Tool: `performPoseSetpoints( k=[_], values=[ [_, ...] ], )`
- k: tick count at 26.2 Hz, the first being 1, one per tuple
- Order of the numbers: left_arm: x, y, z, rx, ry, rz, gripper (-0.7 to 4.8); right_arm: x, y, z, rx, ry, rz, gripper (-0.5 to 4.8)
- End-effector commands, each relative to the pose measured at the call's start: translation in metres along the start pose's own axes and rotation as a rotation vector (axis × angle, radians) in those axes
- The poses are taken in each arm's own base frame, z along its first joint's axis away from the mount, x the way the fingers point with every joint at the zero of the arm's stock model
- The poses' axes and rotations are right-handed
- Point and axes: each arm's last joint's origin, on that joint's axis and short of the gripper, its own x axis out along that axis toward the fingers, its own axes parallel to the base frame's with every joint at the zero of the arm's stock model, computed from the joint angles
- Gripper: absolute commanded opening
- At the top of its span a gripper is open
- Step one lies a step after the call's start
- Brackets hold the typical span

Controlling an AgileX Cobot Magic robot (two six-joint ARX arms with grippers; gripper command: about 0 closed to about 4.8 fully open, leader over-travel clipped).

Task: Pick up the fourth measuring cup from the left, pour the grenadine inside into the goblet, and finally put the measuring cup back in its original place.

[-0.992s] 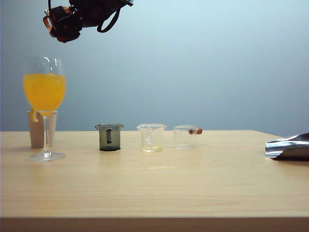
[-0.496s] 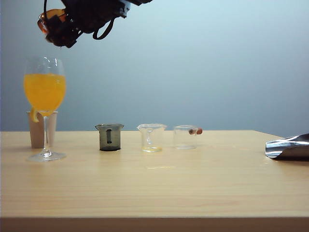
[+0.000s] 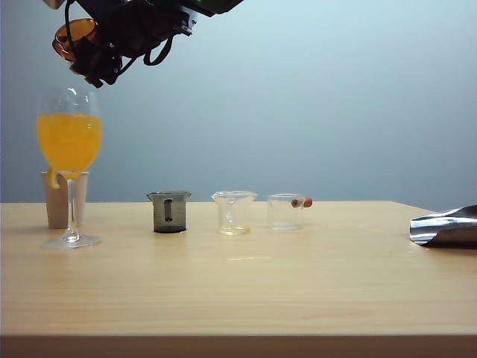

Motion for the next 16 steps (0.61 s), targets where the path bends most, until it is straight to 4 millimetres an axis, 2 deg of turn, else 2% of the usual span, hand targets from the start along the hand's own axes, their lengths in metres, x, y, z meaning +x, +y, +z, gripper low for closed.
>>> performPoseSetpoints(
  k=[1,16],
  values=[
    [-0.0016,0.0003,0.0022,-0.007,-0.022,0.001,-0.02,-0.0033,-0.0097,0.0030,-0.032,-0.018,-0.042,1.44],
    [-0.0019,0.0003,0.0021,-0.007,-0.023,0.001,-0.02,-0.0039,-0.0154,0.0061,-0.100,-0.053,-0.099,1.44]
  ],
)
